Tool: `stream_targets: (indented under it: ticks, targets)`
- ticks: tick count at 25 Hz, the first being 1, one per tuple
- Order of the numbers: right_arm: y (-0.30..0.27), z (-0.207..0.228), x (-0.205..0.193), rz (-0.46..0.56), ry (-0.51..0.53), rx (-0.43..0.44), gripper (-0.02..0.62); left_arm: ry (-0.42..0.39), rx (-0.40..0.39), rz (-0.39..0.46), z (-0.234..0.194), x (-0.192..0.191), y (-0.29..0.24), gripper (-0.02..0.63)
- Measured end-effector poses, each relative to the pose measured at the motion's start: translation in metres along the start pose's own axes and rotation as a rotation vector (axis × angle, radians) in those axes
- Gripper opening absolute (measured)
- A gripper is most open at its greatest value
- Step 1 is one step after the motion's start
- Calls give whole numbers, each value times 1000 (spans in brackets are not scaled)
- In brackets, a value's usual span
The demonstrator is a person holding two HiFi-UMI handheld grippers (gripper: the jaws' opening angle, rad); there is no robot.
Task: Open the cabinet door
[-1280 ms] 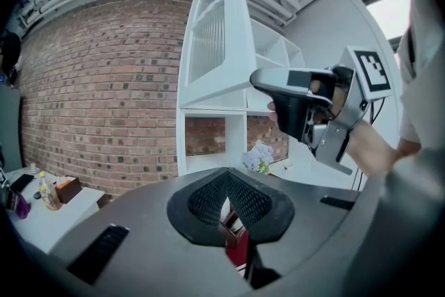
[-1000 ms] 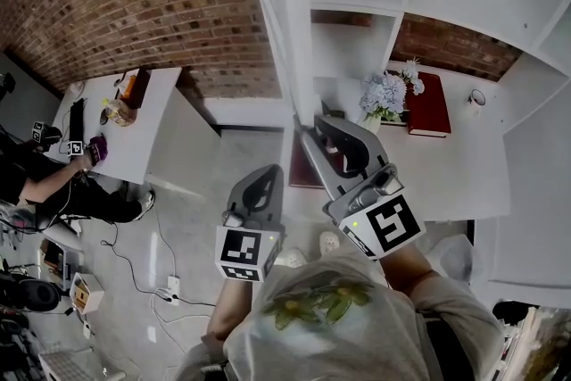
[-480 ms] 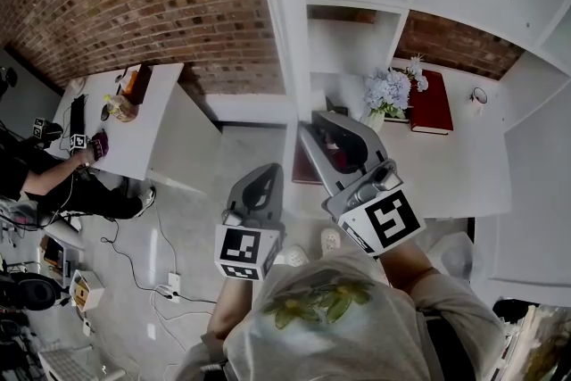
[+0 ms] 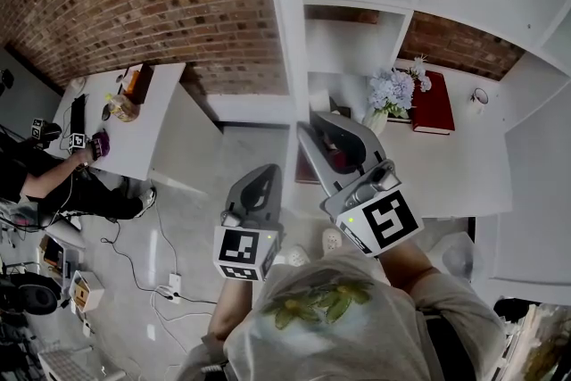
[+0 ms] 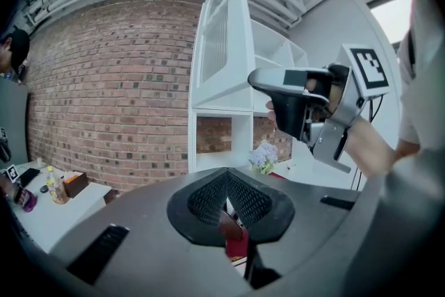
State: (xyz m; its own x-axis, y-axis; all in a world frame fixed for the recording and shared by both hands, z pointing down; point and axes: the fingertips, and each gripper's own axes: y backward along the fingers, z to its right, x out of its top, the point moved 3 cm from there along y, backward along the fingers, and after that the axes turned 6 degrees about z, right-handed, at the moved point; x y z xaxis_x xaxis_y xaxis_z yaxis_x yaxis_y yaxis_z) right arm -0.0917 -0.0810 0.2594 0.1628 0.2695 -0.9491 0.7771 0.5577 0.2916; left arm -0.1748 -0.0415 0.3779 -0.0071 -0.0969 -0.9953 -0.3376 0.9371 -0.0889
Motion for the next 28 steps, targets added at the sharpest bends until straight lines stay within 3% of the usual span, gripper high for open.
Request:
stream_targets:
  ticks: [28]
  targets:
    - [-31,-29,-5,-19,-43,11,71,33,45,24,-25,1,8,9]
